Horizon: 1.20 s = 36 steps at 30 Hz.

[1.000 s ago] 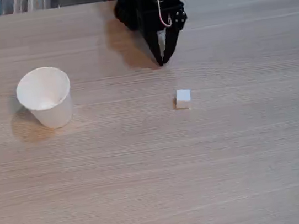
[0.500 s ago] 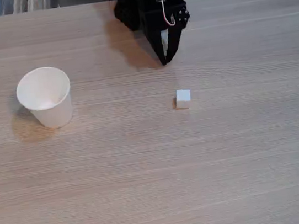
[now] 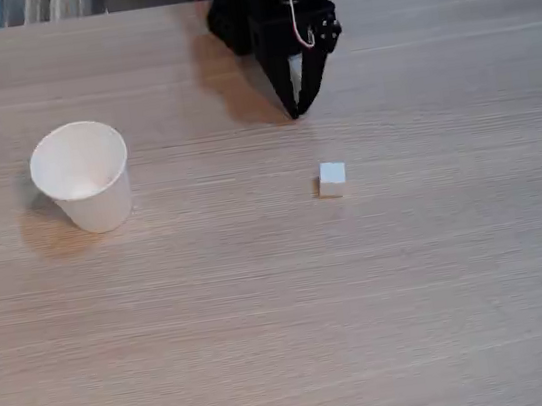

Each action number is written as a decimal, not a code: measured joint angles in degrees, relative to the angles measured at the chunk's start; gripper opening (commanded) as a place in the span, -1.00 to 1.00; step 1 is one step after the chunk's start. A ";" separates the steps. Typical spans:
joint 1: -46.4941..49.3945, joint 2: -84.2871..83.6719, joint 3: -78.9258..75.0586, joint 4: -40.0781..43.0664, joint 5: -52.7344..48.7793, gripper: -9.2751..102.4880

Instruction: Grasp a block and put it in the bin.

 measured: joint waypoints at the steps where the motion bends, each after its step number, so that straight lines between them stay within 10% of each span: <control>1: 0.00 0.00 0.00 -0.18 -0.18 -0.83; 36: -10.37 -40.34 -14.94 -30.76 34.19 -0.69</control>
